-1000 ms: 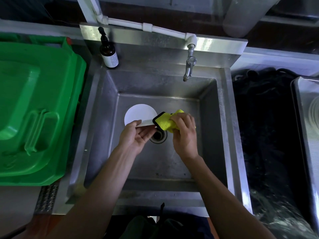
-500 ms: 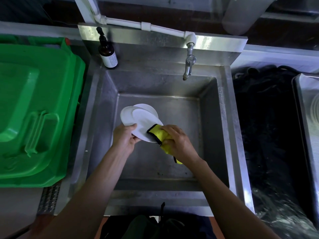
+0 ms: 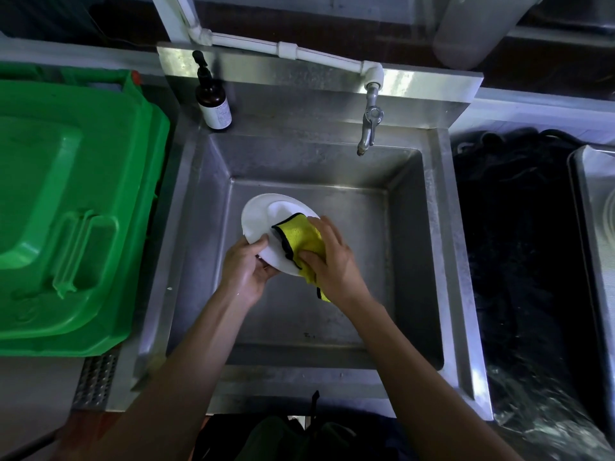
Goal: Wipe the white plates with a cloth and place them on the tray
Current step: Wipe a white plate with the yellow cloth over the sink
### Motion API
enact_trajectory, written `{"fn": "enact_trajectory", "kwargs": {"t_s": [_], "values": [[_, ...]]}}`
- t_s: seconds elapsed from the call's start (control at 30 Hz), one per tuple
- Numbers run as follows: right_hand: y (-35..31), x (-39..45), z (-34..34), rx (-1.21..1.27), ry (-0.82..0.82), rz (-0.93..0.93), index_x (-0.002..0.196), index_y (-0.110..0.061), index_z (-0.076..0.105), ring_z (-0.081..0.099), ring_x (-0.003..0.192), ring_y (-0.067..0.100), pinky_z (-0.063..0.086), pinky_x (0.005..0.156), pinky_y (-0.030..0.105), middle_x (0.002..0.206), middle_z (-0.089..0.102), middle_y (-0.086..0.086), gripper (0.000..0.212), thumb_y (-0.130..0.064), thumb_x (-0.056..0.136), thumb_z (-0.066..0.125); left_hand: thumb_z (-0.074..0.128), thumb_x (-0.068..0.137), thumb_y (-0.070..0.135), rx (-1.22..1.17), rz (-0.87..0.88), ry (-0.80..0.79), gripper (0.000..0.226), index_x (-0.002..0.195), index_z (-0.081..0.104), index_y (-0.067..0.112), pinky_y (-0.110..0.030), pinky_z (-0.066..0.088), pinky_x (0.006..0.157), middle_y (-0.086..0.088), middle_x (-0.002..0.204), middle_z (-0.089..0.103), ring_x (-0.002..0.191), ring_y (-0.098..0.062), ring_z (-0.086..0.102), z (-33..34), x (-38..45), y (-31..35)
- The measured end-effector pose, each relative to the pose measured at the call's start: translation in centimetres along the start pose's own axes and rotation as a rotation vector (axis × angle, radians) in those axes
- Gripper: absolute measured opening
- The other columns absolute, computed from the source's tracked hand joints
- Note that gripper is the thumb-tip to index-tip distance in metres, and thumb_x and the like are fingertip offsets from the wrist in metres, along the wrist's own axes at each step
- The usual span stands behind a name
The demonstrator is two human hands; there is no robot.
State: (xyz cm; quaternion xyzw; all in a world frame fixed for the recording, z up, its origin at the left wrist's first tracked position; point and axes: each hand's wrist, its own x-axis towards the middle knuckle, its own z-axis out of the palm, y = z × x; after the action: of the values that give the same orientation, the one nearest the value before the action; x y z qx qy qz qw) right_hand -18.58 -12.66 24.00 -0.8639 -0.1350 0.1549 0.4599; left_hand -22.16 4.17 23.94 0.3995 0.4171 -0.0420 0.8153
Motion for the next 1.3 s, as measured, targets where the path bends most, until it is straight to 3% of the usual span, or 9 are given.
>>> {"fn": "enact_trajectory", "kwargs": {"t_s": [0.07, 0.17, 0.3, 0.53, 0.77, 0.87, 0.97, 1.1, 1.3], "values": [[0.1, -0.4, 0.1, 0.035, 0.046, -0.01, 0.142, -0.015, 0.049, 0.042, 0.137, 0.021, 0.033, 0.106, 0.022, 0.156, 0.038, 0.004, 0.048, -0.018, 0.097, 0.064, 0.055, 0.1, 0.006, -0.049, -0.001, -0.006, 0.036, 0.136, 0.059, 0.006, -0.042, 0.062, 0.072, -0.019, 0.128, 0.068, 0.114, -0.034, 0.068, 0.1, -0.3, 0.0], [0.3, -0.5, 0.6, -0.075, 0.089, -0.066, 0.137, -0.013, 0.057, 0.034, 0.145, 0.024, 0.027, 0.117, 0.051, 0.153, 0.042, 0.007, 0.036, -0.023, 0.102, 0.057, 0.056, 0.1, 0.006, -0.096, -0.011, -0.036, 0.033, 0.132, 0.062, 0.004, -0.037, 0.062, 0.069, -0.019, 0.126, 0.07, 0.104, -0.029, 0.072, 0.5, -0.8, 0.0], [0.3, -0.7, 1.4, -0.183, 0.116, 0.006, 0.14, -0.034, 0.053, 0.009, 0.154, 0.022, 0.011, 0.116, 0.069, 0.161, 0.028, -0.004, 0.045, -0.053, 0.104, 0.033, 0.054, 0.101, 0.008, -0.091, -0.011, -0.068, 0.034, 0.135, 0.06, 0.004, -0.045, 0.061, 0.086, -0.02, 0.13, 0.067, 0.113, -0.033, 0.066, 1.5, -1.1, -0.2], [-0.3, -2.0, 2.7, -0.209, 0.157, 0.012, 0.143, -0.033, 0.053, 0.011, 0.154, 0.032, 0.021, 0.114, 0.065, 0.159, 0.033, 0.003, 0.051, -0.053, 0.101, 0.031, 0.055, 0.103, 0.014, -0.106, -0.021, -0.029, 0.037, 0.137, 0.06, 0.003, -0.041, 0.055, 0.083, -0.021, 0.134, 0.065, 0.113, -0.034, 0.065, 2.7, -0.9, 0.0], [0.5, -2.1, 2.7, -0.131, 0.189, 0.045, 0.145, -0.019, 0.051, 0.008, 0.154, 0.035, 0.006, 0.124, 0.055, 0.159, 0.029, 0.014, 0.042, -0.031, 0.106, 0.046, 0.053, 0.103, 0.012, -0.142, -0.019, -0.079, 0.04, 0.142, 0.053, 0.002, -0.052, 0.053, 0.1, -0.021, 0.136, 0.063, 0.127, -0.039, 0.06, 2.2, -0.2, 0.1], [1.1, -1.3, 1.9, -0.067, 0.198, 0.096, 0.146, -0.013, 0.049, 0.016, 0.151, 0.034, 0.007, 0.124, 0.054, 0.157, 0.031, 0.019, 0.044, -0.03, 0.105, 0.045, 0.054, 0.102, 0.009, -0.17, -0.022, -0.104, 0.042, 0.143, 0.052, 0.003, -0.049, 0.06, 0.09, -0.02, 0.136, 0.063, 0.125, -0.036, 0.062, 1.8, -0.5, 0.2], [1.7, -0.6, 1.0, 0.014, 0.184, 0.2, 0.149, -0.022, 0.044, 0.018, 0.149, 0.033, 0.017, 0.122, 0.051, 0.16, 0.025, 0.013, 0.045, -0.032, 0.105, 0.045, 0.056, 0.099, 0.006, -0.15, -0.023, -0.153, 0.043, 0.142, 0.052, 0.004, -0.046, 0.062, 0.08, -0.017, 0.135, 0.065, 0.122, -0.033, 0.064, 1.0, -0.6, 0.3], [2.2, 0.2, 0.3, 0.022, 0.138, 0.245, 0.152, -0.025, 0.038, 0.025, 0.147, 0.028, 0.024, 0.121, 0.047, 0.162, 0.023, 0.007, 0.047, -0.033, 0.105, 0.044, 0.059, 0.092, 0.003, -0.059, -0.001, -0.248, 0.042, 0.134, 0.059, 0.008, -0.047, 0.061, 0.084, -0.013, 0.132, 0.068, 0.12, -0.031, 0.066, 0.1, -0.6, 0.5], [2.0, 1.5, -0.6, -0.012, 0.133, 0.218, 0.154, -0.026, 0.035, 0.031, 0.143, 0.029, 0.026, 0.119, 0.045, 0.161, 0.026, 0.006, 0.049, -0.029, 0.105, 0.044, 0.065, 0.082, 0.005, 0.055, 0.007, -0.338, 0.038, 0.12, 0.067, 0.01, -0.043, 0.063, 0.073, -0.009, 0.117, 0.074, 0.105, -0.028, 0.073, -1.3, -0.7, 1.0]]}}
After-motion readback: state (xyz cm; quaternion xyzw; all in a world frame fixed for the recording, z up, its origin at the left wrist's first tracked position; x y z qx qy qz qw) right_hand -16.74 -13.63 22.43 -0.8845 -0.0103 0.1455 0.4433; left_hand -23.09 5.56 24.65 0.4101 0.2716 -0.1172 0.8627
